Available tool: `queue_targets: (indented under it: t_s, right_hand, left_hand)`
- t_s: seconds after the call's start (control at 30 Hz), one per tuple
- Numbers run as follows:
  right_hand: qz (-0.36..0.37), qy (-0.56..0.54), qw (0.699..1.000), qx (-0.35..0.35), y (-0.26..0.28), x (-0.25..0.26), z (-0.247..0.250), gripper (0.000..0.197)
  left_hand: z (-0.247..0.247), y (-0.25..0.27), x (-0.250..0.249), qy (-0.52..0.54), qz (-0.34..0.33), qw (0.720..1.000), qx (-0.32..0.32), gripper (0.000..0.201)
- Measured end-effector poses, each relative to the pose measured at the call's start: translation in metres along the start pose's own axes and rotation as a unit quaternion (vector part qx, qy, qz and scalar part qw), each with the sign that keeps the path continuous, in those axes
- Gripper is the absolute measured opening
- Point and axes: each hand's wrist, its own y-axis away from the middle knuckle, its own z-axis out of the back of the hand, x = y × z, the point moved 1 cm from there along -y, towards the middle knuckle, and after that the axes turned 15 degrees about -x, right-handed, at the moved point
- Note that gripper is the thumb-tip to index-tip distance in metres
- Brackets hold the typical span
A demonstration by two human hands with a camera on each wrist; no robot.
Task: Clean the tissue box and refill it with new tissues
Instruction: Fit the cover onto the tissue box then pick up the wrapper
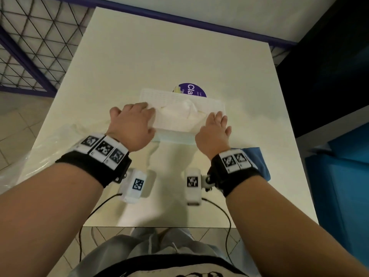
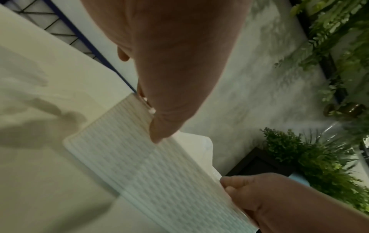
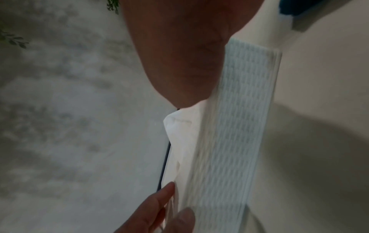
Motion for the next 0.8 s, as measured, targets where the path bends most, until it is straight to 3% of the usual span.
queue_targets:
  t_s: [0.17,0.3,0.37,0.43,0.47,0.5,0.53,0.57,0.63,0.7,0.8]
  right_hand:
    - [-0.027,0.060,0.998,0.024,-0.034,0.022,0.012,0.072]
    - [-0.035,0.044,0.998,-0.009,-0.028,0.027,0.013,0.073]
    - [0.035,-0.074,0.991,-0.102,-0.013,0.031,0.012,0.064]
    - [0.173,-0.214,0.937,-0.215,0.014,0.052,0.005,0.042]
    - [0.226,-0.241,0.921,-0.208,0.028,0.067,-0.001,0.031]
    - [0.257,-0.243,0.923,-0.151,0.040,0.082,-0.008,0.023]
    - [0.262,-0.216,0.939,-0.049,0.050,0.099,-0.017,0.022]
    - [0.246,-0.169,0.952,0.066,0.059,0.115,-0.026,0.031]
    - [0.185,-0.101,0.944,0.254,0.077,0.139,-0.040,0.056]
    - [0.130,-0.069,0.926,0.348,0.091,0.153,-0.051,0.070]
    - [0.077,-0.065,0.914,0.393,0.103,0.163,-0.068,0.079]
  left_hand:
    - [0.000,-0.037,-0.001,-0.047,0.005,0.998,0.045,0.059]
    - [-0.004,-0.028,0.006,0.022,0.019,0.997,0.071,0.079]
    - [0.000,-0.020,0.024,0.102,0.060,0.991,0.054,0.085]
    - [0.004,-0.013,0.050,0.106,0.117,0.987,0.011,0.083]
    - [0.004,-0.010,0.064,0.087,0.145,0.986,-0.002,0.081]
    - [0.004,-0.007,0.078,0.063,0.173,0.983,0.001,0.080]
    - [0.004,-0.002,0.092,0.039,0.201,0.979,0.016,0.081]
    - [0.003,0.003,0.106,0.024,0.230,0.972,0.039,0.084]
    - [0.004,0.018,0.128,0.017,0.287,0.955,0.077,0.090]
    - [0.003,0.036,0.146,0.010,0.329,0.939,0.096,0.094]
    - [-0.002,0.059,0.163,0.015,0.357,0.928,0.107,0.093]
